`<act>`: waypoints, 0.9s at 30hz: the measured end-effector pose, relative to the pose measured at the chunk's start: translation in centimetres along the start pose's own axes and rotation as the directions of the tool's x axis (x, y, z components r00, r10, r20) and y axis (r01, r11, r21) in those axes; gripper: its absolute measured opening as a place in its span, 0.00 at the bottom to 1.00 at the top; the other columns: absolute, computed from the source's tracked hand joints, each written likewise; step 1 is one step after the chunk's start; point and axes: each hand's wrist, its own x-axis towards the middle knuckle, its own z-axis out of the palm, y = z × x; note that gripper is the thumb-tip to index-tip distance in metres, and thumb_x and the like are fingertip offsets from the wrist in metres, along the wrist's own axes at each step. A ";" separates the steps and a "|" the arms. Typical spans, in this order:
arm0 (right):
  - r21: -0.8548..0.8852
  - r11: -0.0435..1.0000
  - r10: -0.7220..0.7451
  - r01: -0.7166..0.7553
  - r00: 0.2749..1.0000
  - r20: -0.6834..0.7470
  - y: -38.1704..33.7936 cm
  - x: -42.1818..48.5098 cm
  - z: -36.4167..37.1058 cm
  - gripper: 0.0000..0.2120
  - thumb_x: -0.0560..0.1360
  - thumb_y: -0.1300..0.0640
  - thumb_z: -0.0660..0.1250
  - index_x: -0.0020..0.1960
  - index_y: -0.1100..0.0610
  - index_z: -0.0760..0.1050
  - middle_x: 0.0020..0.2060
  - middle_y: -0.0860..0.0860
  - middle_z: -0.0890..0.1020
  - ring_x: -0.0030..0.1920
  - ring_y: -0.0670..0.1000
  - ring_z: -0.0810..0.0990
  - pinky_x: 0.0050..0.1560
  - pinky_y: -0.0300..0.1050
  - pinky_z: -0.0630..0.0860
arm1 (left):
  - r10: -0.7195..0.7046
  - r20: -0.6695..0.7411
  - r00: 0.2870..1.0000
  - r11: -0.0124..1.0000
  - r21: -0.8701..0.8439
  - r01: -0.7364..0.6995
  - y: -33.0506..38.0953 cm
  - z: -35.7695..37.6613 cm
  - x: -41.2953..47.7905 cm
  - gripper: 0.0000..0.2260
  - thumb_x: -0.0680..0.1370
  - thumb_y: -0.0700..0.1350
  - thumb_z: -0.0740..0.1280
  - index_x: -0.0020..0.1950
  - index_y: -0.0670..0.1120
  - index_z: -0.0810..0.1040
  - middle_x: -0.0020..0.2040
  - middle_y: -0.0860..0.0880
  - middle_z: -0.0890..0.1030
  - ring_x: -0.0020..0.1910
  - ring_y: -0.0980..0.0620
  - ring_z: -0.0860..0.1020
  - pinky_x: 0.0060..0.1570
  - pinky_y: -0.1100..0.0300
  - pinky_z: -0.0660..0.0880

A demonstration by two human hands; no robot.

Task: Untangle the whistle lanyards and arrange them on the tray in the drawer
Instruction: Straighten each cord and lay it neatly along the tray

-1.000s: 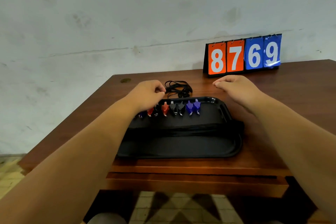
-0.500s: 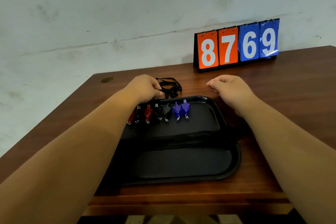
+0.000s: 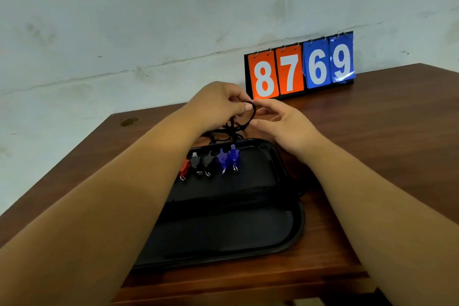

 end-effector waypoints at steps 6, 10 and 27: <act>0.053 0.997 0.058 -0.052 0.992 -0.115 0.2 0.1 -0.4 0.05 0.84 0.48 0.70 0.55 0.46 0.84 0.50 0.44 0.85 0.52 0.46 0.82 0.47 0.39 0.72 | -0.035 -0.070 0.997 0.999 -0.003 0.035 0.2 0.2 0.2 0.03 0.83 0.51 0.73 0.54 0.55 0.86 0.45 0.57 0.86 0.45 0.60 0.83 0.44 0.67 0.72; 0.052 0.991 0.131 -0.123 0.967 -0.218 0.3 0.5 -0.7 0.06 0.86 0.51 0.66 0.59 0.48 0.80 0.51 0.45 0.84 0.52 0.44 0.81 0.45 0.37 0.71 | -0.073 -0.114 0.991 0.997 -0.043 0.068 -0.4 -0.4 -0.2 0.04 0.84 0.50 0.71 0.56 0.54 0.86 0.48 0.55 0.86 0.47 0.58 0.84 0.46 0.65 0.73; 0.522 0.853 0.293 -0.024 0.850 -0.439 -0.5 0.4 -2.5 0.04 0.87 0.54 0.66 0.57 0.48 0.79 0.45 0.51 0.87 0.39 0.47 0.88 0.45 0.47 0.88 | -0.069 0.178 0.982 0.993 0.107 0.051 -0.3 5.7 1.5 0.23 0.81 0.47 0.75 0.76 0.53 0.77 0.67 0.54 0.83 0.65 0.54 0.79 0.70 0.53 0.74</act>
